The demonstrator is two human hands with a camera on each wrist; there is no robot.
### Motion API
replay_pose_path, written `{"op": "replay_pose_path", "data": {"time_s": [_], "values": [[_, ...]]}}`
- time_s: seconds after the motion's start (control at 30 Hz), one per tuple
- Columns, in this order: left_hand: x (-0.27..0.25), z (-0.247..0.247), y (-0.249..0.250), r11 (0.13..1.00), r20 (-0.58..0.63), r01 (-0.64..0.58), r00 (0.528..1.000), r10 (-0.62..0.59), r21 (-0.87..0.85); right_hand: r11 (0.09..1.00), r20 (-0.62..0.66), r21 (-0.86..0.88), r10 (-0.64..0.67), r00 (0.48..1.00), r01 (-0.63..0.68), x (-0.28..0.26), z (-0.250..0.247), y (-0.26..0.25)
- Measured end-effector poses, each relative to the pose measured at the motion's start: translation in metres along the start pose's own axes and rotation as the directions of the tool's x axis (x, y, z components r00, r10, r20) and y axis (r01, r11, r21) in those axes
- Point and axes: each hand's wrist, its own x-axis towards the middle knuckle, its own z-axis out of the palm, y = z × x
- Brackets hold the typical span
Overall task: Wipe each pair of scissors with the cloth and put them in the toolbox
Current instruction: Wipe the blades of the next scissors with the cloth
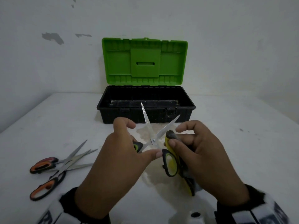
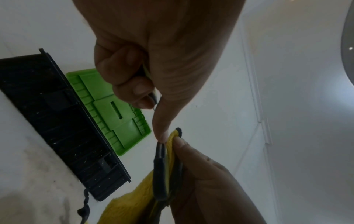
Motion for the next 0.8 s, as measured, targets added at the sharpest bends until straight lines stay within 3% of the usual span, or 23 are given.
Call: {"op": "replay_pose_path", "data": {"time_s": [0.57,0.8], "values": [[-0.002,0.011,-0.005,1.000,0.029,-0.001,1.000,0.001,0.002,1.000,-0.321,0.018,0.024,0.947,-0.019,0.007,0.031,0.007],[0.000,0.012,-0.008,0.997,0.014,0.025,1.000,-0.024,-0.069,0.998,-0.325,-0.057,0.002,0.946,-0.022,0.004,0.030,0.002]]}}
